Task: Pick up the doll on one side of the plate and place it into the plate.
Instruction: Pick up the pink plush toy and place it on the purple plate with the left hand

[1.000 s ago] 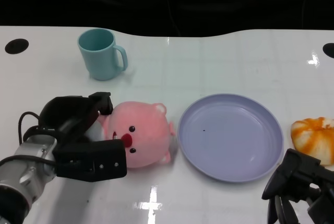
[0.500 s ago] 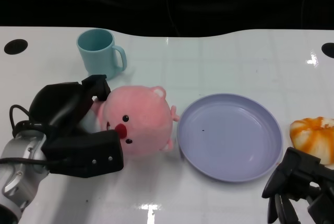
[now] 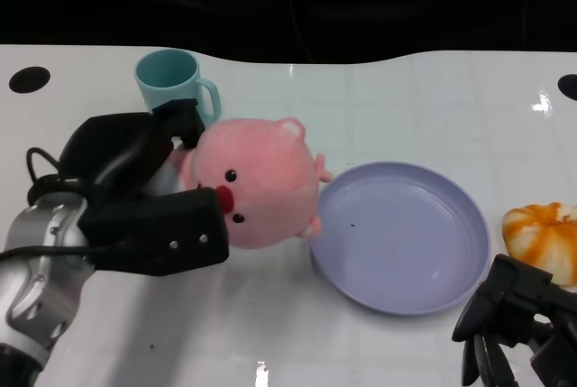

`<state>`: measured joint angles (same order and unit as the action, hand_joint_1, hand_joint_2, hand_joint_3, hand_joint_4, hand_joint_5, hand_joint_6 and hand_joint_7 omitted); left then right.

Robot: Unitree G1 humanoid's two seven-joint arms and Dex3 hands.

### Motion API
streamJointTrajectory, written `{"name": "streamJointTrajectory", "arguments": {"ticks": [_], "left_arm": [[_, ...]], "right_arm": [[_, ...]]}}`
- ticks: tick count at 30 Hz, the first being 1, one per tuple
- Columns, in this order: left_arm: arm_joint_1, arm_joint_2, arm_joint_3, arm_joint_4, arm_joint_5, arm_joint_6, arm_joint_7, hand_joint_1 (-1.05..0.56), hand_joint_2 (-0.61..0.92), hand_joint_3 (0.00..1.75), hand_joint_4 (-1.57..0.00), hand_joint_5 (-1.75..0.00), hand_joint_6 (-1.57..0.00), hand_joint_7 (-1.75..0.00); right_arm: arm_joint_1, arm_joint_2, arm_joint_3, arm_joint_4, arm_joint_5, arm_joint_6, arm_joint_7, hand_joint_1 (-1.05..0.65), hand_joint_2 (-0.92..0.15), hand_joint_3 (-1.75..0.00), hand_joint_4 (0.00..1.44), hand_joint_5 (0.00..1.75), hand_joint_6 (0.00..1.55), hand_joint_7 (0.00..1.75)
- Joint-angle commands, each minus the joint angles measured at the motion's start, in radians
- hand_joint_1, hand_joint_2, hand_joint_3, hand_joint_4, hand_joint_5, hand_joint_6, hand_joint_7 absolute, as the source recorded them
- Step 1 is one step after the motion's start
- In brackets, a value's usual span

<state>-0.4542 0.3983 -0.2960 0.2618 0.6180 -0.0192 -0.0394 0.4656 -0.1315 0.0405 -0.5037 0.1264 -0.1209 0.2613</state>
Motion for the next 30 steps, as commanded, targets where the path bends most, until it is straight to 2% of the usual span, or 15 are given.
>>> {"name": "streamJointTrajectory", "arguments": {"ticks": [1,11,30], "left_arm": [[-0.046,-0.019,0.003,-0.037,-0.007,0.034,-0.041,-0.18,0.49,1.13,-0.91,-1.75,-0.74,-1.75],[-0.119,-0.116,-0.054,-0.013,0.016,0.071,-0.065,-0.18,0.48,1.15,-0.94,-1.75,-0.76,-1.75],[-0.281,-0.324,-0.167,0.242,0.049,0.060,-0.015,-0.20,0.46,1.08,-0.91,-1.75,-0.69,-1.75]], "right_arm": [[0.004,-0.005,-0.002,0.001,0.003,0.000,-0.005,-0.16,-0.42,-1.45,0.70,1.75,0.59,1.52],[0.005,-0.006,0.005,0.001,-0.008,-0.012,-0.003,-0.18,-0.43,-1.44,0.70,1.75,0.59,1.52],[0.024,-0.002,0.032,-0.017,-0.032,-0.030,-0.011,-0.25,-0.43,-1.38,0.68,1.75,0.60,1.52]]}}
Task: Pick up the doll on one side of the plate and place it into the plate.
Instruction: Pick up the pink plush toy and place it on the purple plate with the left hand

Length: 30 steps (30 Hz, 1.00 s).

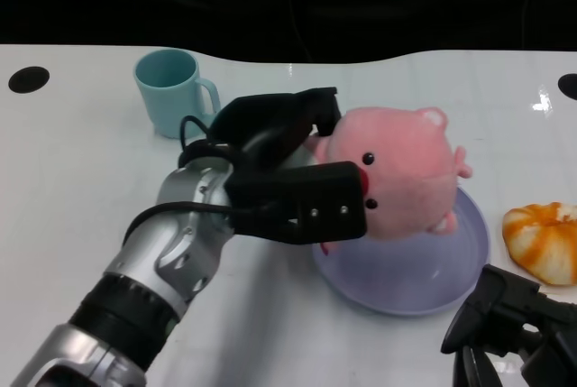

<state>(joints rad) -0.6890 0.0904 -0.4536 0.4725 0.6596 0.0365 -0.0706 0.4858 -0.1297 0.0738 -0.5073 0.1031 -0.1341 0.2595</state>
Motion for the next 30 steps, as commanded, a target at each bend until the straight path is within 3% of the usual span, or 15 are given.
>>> {"name": "streamJointTrajectory", "arguments": {"ticks": [1,15,19,21,23,26,28,29,30], "left_arm": [[-0.054,-0.025,-0.016,0.046,0.011,0.005,0.018,-0.20,0.46,1.06,-0.90,-1.75,-0.68,-1.75],[-0.143,-0.130,-0.067,0.272,0.002,-0.016,0.068,-0.23,0.58,0.82,-0.85,-1.75,-0.62,-1.75],[-0.152,-0.153,-0.046,0.311,-0.039,-0.026,0.051,-0.21,0.54,0.80,-0.88,-1.75,-0.70,-1.69],[-0.155,-0.157,-0.044,0.312,-0.051,-0.015,0.030,-0.26,0.57,0.67,-0.82,-1.75,-0.84,-1.09],[-0.154,-0.154,-0.050,0.299,-0.050,-0.003,0.015,-0.29,0.69,0.46,-0.78,-1.71,-0.95,-0.60],[-0.151,-0.147,-0.058,0.278,-0.044,0.003,-0.006,-0.32,0.79,0.30,-0.76,-1.68,-0.93,-0.31],[-0.147,-0.142,-0.059,0.260,-0.045,0.012,-0.030,-0.43,0.89,0.13,-0.63,-1.23,-0.78,-0.10],[-0.145,-0.134,-0.064,0.247,-0.041,0.012,-0.045,-0.46,0.90,0.10,-0.60,-1.10,-0.74,-0.06],[-0.145,-0.124,-0.075,0.232,-0.030,0.014,-0.064,-0.57,0.91,0.15,-0.45,-0.82,-0.60,-0.03]], "right_arm": [[0.004,-0.004,0.000,-0.013,-0.012,-0.019,-0.010,-0.26,-0.43,-1.38,0.68,1.75,0.60,1.52],[0.014,-0.001,0.016,-0.024,-0.022,-0.023,-0.018,-0.24,-0.45,-1.37,0.68,1.75,0.61,1.51],[0.012,-0.001,0.017,-0.025,-0.025,-0.024,-0.019,-0.25,-0.45,-1.35,0.68,1.75,0.61,1.51],[0.010,-0.001,0.017,-0.025,-0.027,-0.024,-0.021,-0.27,-0.45,-1.35,0.69,1.75,0.61,1.51],[0.010,-0.001,0.017,-0.024,-0.027,-0.024,-0.022,-0.26,-0.45,-1.35,0.68,1.74,0.61,1.50],[0.008,-0.005,0.015,-0.021,-0.023,-0.026,-0.019,-0.26,-0.45,-1.36,0.68,1.75,0.60,1.50],[0.006,-0.007,0.013,-0.017,-0.017,-0.031,-0.014,-0.26,-0.46,-1.35,0.68,1.75,0.60,1.50],[0.005,-0.008,0.013,-0.016,-0.018,-0.035,-0.013,-0.26,-0.46,-1.35,0.68,1.75,0.60,1.50],[0.004,-0.008,0.012,-0.014,-0.019,-0.038,-0.013,-0.26,-0.46,-1.35,0.69,1.74,0.61,1.51]]}}
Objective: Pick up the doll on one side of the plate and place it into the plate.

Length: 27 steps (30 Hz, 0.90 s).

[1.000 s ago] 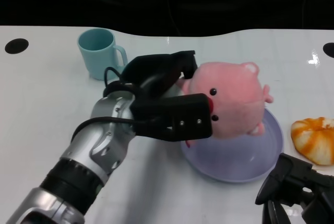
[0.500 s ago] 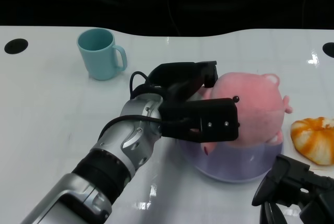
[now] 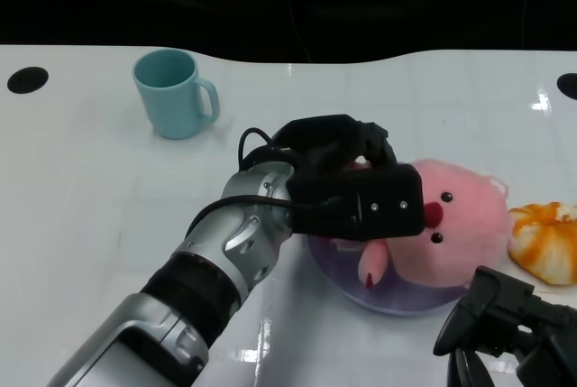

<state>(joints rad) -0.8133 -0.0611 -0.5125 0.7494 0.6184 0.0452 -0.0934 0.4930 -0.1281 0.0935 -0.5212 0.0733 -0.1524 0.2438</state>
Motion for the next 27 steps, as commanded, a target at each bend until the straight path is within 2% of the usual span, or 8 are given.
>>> {"name": "streamJointTrajectory", "arguments": {"ticks": [1,3,8,12,20,27], "left_arm": [[-0.020,0.038,-0.028,-0.058,0.023,0.007,-0.056,-0.64,0.92,0.19,-0.39,-0.62,-0.50,-0.02],[-0.020,0.053,-0.048,-0.077,0.041,0.012,-0.078,-0.74,0.92,0.25,-0.29,-0.39,-0.35,0.00],[-0.026,0.085,-0.092,-0.107,0.084,0.025,-0.133,-0.92,0.92,0.35,-0.04,-0.21,-0.12,0.00],[-0.024,0.103,-0.102,-0.128,0.094,0.022,-0.165,-1.04,0.92,0.41,0.00,-0.03,-0.04,-0.01],[0.001,0.154,-0.092,-0.221,0.089,0.005,-0.184,-1.05,0.92,0.44,0.00,0.00,-0.02,0.00],[0.056,0.224,-0.058,-0.382,0.063,0.009,-0.237,-1.05,0.92,0.46,-0.01,0.00,-0.01,0.00]], "right_arm": [[-0.003,-0.011,-0.008,0.001,0.010,-0.022,0.003,-0.27,-0.46,-1.34,0.69,1.74,0.61,1.51],[-0.003,-0.011,-0.009,0.005,0.010,-0.029,0.005,-0.27,-0.46,-1.34,0.69,1.74,0.61,1.51],[-0.001,-0.011,-0.012,0.002,0.011,-0.023,0.004,-0.26,-0.46,-1.34,0.69,1.74,0.61,1.50],[-0.003,-0.011,-0.013,0.005,0.007,-0.027,0.003,-0.25,-0.46,-1.35,0.69,1.74,0.62,1.49],[-0.006,-0.013,-0.018,0.008,0.008,-0.023,0.004,-0.25,-0.45,-1.36,0.69,1.74,0.62,1.49],[-0.009,-0.014,-0.027,0.014,0.021,-0.024,0.011,-0.24,-0.45,-1.37,0.69,1.74,0.62,1.49]]}}
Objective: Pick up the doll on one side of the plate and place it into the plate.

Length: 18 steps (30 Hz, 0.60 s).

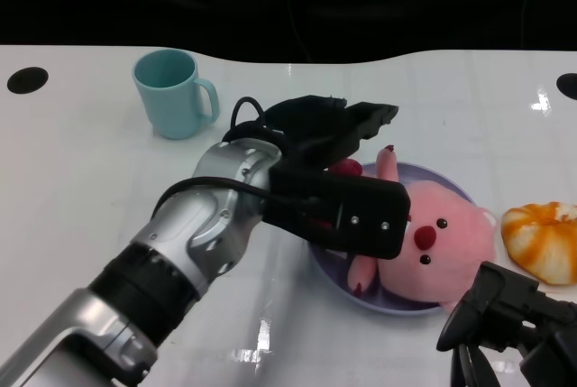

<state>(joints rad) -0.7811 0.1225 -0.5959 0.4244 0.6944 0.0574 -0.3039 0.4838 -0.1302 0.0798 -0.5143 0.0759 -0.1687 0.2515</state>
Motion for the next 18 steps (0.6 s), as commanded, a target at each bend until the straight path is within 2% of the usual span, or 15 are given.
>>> {"name": "streamJointTrajectory", "arguments": {"ticks": [1,13,18], "left_arm": [[0.032,0.049,0.032,-0.077,-0.016,-0.005,-0.031,-1.05,0.92,0.46,-0.01,0.00,-0.01,0.00],[0.182,0.159,0.178,-0.344,-0.152,-0.032,-0.091,-1.01,0.92,0.40,-0.10,-0.07,-0.08,-0.04],[0.286,0.196,0.256,-0.415,-0.234,-0.119,-0.056,-0.95,0.92,0.34,-0.15,-0.12,-0.13,-0.06]], "right_arm": [[0.000,-0.012,-0.014,0.007,0.021,-0.007,0.005,-0.24,-0.45,-1.37,0.69,1.74,0.62,1.49],[-0.009,-0.016,-0.024,0.018,0.043,0.006,0.014,-0.24,-0.45,-1.36,0.68,1.75,0.62,1.49],[-0.012,-0.018,-0.025,0.020,0.045,0.011,0.014,-0.22,-0.45,-1.37,0.68,1.75,0.61,1.49]]}}
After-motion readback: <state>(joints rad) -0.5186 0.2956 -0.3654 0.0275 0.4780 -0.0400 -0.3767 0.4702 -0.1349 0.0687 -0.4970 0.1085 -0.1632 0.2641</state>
